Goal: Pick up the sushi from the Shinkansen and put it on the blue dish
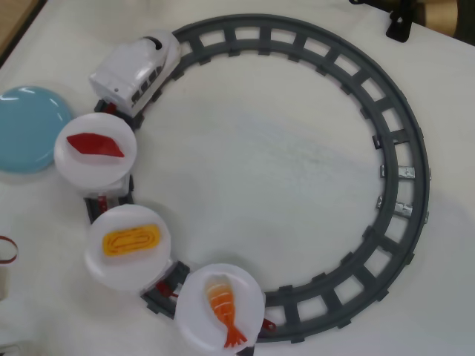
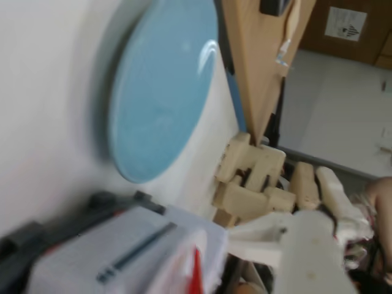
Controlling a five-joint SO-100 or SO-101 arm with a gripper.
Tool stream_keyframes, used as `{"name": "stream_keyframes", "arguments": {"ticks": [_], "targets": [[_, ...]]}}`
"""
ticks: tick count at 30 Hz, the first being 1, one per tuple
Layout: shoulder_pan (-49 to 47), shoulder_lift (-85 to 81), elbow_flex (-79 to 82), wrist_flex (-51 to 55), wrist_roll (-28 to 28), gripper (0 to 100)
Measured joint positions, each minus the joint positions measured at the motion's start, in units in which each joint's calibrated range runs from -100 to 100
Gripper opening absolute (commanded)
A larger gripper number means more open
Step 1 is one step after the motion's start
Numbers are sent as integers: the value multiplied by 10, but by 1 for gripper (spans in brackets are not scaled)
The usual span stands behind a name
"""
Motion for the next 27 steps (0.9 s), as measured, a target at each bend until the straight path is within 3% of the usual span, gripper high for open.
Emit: {"name": "stream_keyframes", "arguments": {"ticks": [5,10,15,20,27], "targets": [[3,3,-87,52,0,17],[65,88,-154,55,0,18],[119,244,-288,67,14,27],[175,433,-469,125,39,28],[214,704,-717,283,42,27]]}}
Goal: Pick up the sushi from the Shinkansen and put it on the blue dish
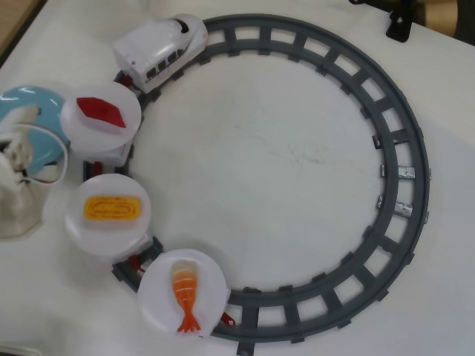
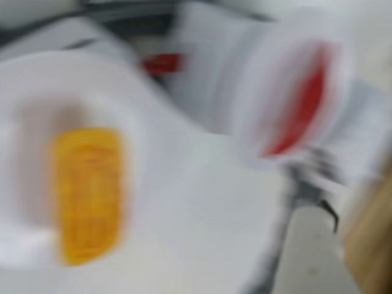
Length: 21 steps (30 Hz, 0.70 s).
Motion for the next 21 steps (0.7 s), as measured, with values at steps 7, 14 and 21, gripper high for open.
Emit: {"name": "stream_keyframes", "arguments": {"ticks": [7,14,21], "targets": [[10,202,-199,187,-21,27],[42,262,-242,245,-33,27],[50,278,-224,234,-34,27]]}}
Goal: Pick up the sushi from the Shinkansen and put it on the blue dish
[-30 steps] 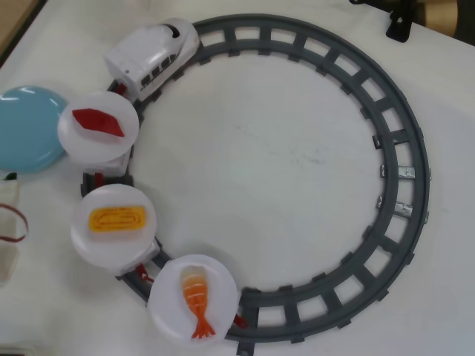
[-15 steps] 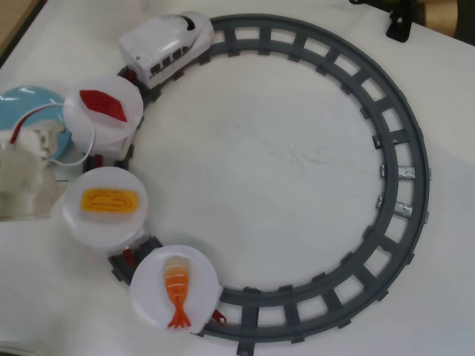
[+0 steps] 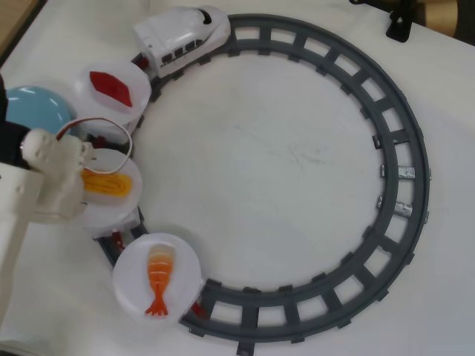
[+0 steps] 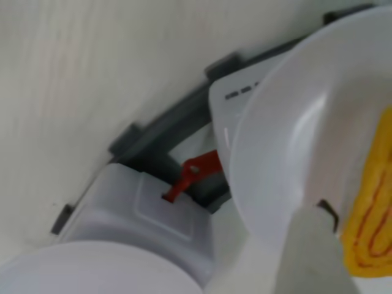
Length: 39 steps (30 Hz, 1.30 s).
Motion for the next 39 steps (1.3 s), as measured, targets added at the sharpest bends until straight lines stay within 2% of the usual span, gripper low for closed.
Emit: {"name": "stream_keyframes", "arguments": {"ticks": [9,21,30,39], "targets": [[-9,8,28,-49,0,27],[-16,96,44,-146,0,27],[-26,111,13,-172,0,4],[-65,115,-94,-128,0,3]]}}
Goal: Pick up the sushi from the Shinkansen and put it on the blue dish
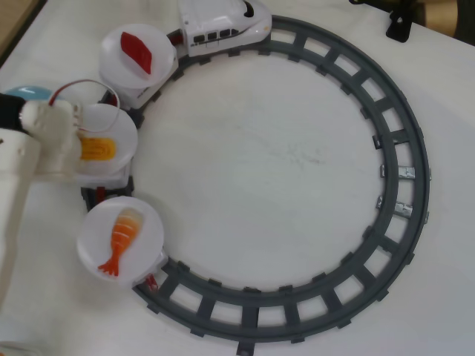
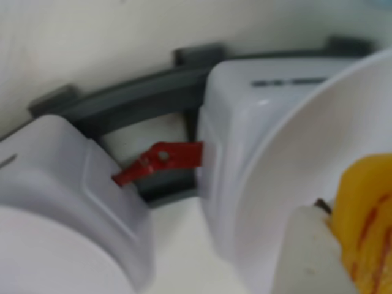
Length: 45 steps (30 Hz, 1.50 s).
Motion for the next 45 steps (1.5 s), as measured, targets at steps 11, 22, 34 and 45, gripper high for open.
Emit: {"name": "stream_keyframes", "arguments": {"ticks": [11,22,34,45], "targets": [[-157,1,-207,50,3,3],[-252,4,-37,-103,20,3],[-229,4,134,-261,23,3],[-235,94,134,-290,23,3]]}}
